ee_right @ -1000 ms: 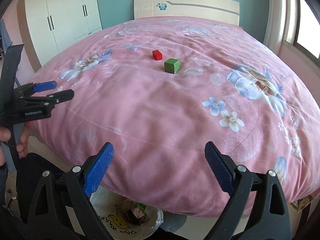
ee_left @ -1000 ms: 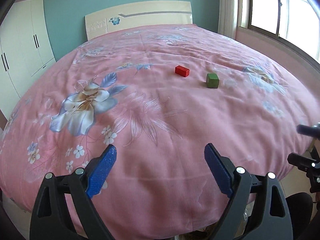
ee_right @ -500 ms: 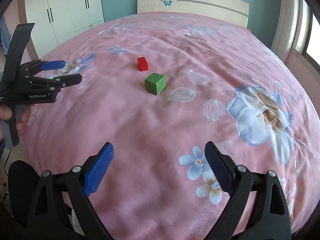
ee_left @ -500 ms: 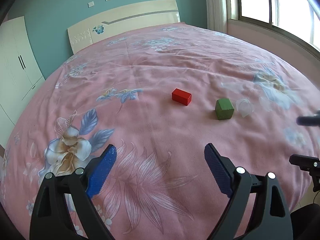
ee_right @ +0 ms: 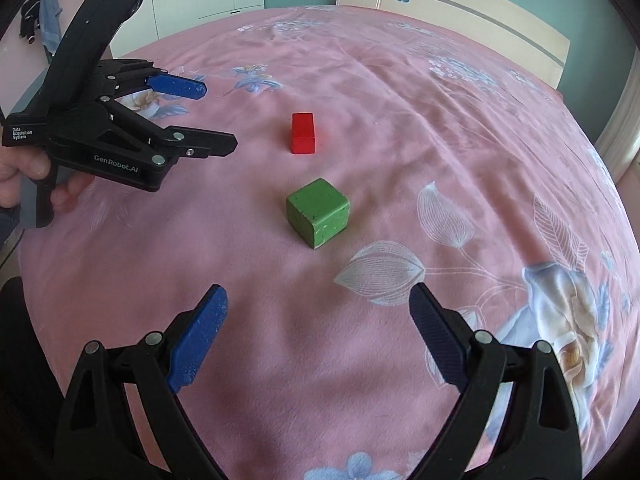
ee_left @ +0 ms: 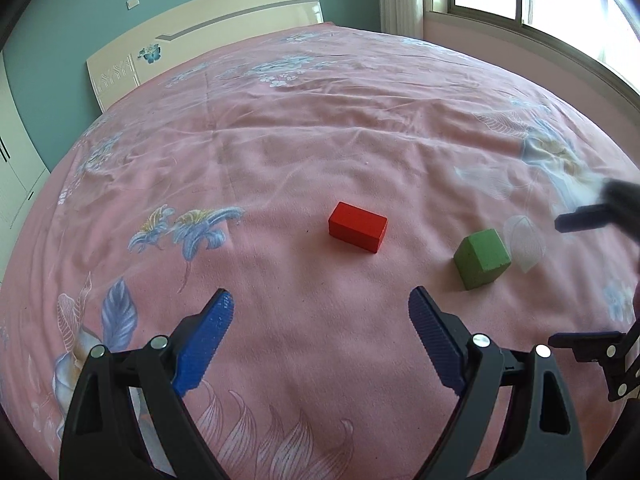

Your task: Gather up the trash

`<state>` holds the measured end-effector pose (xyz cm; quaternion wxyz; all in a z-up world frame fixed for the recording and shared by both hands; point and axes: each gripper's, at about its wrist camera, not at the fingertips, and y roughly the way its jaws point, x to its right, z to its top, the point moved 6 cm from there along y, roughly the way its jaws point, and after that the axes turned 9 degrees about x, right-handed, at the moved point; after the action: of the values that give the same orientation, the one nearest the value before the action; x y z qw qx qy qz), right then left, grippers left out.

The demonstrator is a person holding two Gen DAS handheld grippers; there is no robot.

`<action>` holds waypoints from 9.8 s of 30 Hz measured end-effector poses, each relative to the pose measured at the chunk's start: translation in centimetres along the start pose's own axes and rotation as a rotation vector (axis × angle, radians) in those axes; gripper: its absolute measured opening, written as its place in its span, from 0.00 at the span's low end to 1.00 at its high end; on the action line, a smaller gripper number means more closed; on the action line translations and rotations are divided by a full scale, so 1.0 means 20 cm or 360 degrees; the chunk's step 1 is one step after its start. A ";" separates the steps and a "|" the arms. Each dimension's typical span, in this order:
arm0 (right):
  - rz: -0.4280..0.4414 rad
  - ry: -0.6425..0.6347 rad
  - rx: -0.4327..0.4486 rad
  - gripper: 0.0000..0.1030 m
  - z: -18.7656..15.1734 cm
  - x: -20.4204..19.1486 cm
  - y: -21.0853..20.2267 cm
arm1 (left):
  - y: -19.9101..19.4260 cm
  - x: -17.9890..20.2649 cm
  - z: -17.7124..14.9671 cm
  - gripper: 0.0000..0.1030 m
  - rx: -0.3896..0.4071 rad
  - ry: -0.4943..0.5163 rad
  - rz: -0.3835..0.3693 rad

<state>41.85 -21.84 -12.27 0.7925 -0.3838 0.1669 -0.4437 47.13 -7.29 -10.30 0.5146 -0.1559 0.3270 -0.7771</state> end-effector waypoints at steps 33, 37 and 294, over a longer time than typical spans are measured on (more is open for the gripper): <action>0.0208 -0.0176 -0.0086 0.40 0.16 0.01 0.30 | 0.37 0.08 0.10 0.54 -0.0135 0.0119 -0.0220; 0.0189 -0.0193 -0.0081 0.38 0.16 -0.01 0.30 | 0.35 0.10 0.09 0.41 -0.0131 0.0129 -0.0218; -0.0751 0.0929 0.0393 0.88 -0.99 -1.33 -1.75 | -2.09 0.56 -1.21 0.95 0.0222 -0.0576 0.0569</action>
<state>-4.94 -19.68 -0.57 0.6282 -0.1711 0.2376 -0.7209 -0.75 1.76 -1.16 0.7033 -0.1961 0.1976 -0.6541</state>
